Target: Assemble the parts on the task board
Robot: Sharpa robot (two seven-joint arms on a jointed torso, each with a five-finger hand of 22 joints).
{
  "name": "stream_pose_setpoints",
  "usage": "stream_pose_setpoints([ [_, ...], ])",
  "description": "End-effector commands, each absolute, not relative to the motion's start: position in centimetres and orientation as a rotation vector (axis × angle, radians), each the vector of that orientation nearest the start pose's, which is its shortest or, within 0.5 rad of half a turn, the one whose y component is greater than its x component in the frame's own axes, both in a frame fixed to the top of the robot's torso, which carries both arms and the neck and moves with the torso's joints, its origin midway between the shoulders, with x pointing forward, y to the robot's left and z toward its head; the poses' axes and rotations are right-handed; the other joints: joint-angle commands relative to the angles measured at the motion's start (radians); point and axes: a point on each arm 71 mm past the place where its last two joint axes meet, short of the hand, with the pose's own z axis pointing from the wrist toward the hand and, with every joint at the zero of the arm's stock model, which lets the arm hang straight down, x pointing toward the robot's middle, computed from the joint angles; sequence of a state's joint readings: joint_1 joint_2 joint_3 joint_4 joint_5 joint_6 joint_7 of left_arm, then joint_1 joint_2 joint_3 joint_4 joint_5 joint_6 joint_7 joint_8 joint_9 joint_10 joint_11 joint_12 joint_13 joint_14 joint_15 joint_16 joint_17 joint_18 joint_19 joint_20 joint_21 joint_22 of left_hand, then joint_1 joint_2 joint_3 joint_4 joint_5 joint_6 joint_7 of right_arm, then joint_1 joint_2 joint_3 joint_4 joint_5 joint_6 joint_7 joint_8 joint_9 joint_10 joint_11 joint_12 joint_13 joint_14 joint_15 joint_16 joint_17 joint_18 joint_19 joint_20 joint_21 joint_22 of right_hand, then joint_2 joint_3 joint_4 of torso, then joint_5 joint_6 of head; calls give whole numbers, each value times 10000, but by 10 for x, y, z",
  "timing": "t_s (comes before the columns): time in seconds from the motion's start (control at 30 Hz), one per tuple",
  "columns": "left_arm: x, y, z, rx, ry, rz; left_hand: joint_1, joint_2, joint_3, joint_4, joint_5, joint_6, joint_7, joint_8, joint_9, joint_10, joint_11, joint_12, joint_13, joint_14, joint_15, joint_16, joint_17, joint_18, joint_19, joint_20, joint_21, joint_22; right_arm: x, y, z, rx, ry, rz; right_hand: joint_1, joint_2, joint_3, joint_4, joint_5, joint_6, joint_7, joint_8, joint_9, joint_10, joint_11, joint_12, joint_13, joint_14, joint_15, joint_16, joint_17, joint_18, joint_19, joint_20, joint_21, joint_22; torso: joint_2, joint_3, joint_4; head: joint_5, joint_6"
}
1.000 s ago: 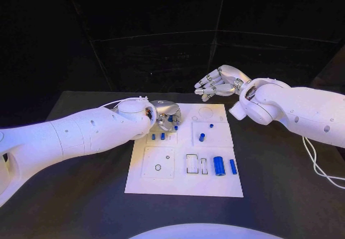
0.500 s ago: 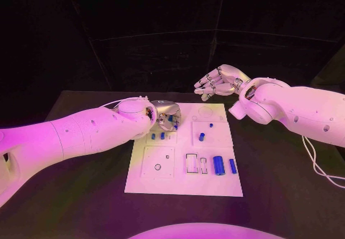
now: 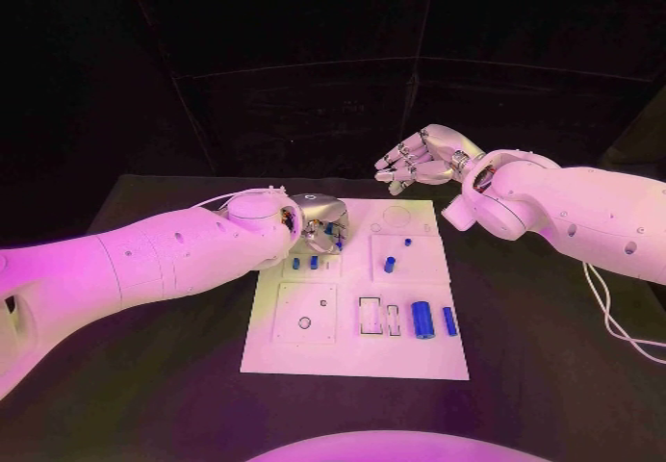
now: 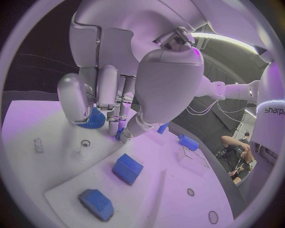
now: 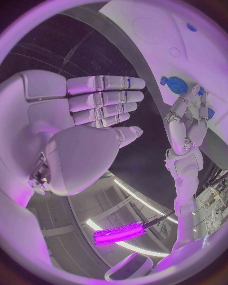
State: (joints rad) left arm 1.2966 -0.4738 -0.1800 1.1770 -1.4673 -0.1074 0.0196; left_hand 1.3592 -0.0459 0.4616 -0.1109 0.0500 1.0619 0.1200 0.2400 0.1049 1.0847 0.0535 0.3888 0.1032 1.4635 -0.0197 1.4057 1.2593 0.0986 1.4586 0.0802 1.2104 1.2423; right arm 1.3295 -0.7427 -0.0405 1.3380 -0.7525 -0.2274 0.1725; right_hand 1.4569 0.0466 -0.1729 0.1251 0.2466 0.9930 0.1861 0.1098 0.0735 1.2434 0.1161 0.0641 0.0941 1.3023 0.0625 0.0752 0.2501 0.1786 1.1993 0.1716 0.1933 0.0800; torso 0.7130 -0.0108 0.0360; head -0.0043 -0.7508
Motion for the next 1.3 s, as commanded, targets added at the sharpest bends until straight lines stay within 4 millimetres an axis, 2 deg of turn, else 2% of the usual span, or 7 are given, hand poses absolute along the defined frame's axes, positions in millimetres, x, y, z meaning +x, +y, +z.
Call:
stream_pose_setpoints([
  [0.03, 527, 102, -208, 4849, 17888, -6887, 95, 35, 45, -43, -16, 75, 35, -34, 9, 51, 15, 13, 3, 459, -72, 47, 18, -160, 22, -59, 51, 21, 537, -198, -126, 3096, 16095, 11431, -11, 80, -14, -37, 17, 47, 12, 50, 2, -69, 14, 38, -15, -57, 20, -67, -15, 54, 67, -19, -35, -15, -8, 1, 17, 6, 6],
  [0.3, 526, 114, -194, 4335, 17538, -7267, 41, -33, 99, -97, -14, 49, 79, -133, -7, 51, 59, -125, -30, 449, -41, 42, -16, -165, 11, -51, 49, 31, 537, -199, -126, 3105, 16075, 11414, -11, 80, -14, -37, 17, 47, 12, 50, 2, -69, 14, 38, -15, -57, 20, -67, -15, 54, 67, -19, -35, -15, -13, 8, 29, 34, 75],
  [0.53, 527, 131, -181, 3796, 17308, -7383, 2, -75, 122, -118, -15, 40, 101, -184, -15, 61, 78, -192, -45, 444, -24, 42, -27, -165, 2, -41, 42, 32, 537, -200, -126, 3109, 16066, 11407, -14, 89, -15, -34, 19, 47, 12, 51, 0, -69, 14, 40, -17, -57, 20, -66, -16, 54, 71, -18, -40, -18, 1, 6, 13, 99, 116],
  [0.87, 527, 159, -182, 3387, 17818, -7004, -79, -135, 114, -114, -16, 61, 103, -221, -15, 95, 87, -250, -55, 435, -12, 32, -59, -165, -3, -30, 44, 40, 538, -202, -126, 3131, 16062, 11372, -14, 89, -15, -34, 19, 47, 12, 51, 0, -69, 14, 40, -17, -57, 20, -66, -16, 54, 71, -18, -40, -18, -7, 4, 25, 81, 105],
  [1.07, 527, 165, -184, 3349, 18036, -6891, -106, -150, 111, -109, -16, 68, 100, -233, -15, 105, 87, -270, -58, 432, -11, 30, -66, -162, -9, -27, 31, 31, 538, -202, -126, 3128, 16067, 11375, -14, 89, -15, -34, 19, 47, 12, 51, 0, -69, 14, 40, -17, -57, 20, -66, -16, 54, 71, -18, -40, -18, 1, -7, -1, 93, 95],
  [1.3, 527, 167, -186, 3371, 18247, -6826, -143, -168, 106, -100, -17, 80, 97, -248, -14, 124, 86, -295, -62, 428, -10, 25, -81, -159, -13, -24, 24, 29, 538, -202, -126, 3131, 16066, 11371, -14, 89, -15, -34, 19, 47, 12, 51, 0, -69, 14, 40, -17, -57, 20, -66, -16, 54, 71, -18, -40, -18, 3, 8, -5, 99, 87],
])
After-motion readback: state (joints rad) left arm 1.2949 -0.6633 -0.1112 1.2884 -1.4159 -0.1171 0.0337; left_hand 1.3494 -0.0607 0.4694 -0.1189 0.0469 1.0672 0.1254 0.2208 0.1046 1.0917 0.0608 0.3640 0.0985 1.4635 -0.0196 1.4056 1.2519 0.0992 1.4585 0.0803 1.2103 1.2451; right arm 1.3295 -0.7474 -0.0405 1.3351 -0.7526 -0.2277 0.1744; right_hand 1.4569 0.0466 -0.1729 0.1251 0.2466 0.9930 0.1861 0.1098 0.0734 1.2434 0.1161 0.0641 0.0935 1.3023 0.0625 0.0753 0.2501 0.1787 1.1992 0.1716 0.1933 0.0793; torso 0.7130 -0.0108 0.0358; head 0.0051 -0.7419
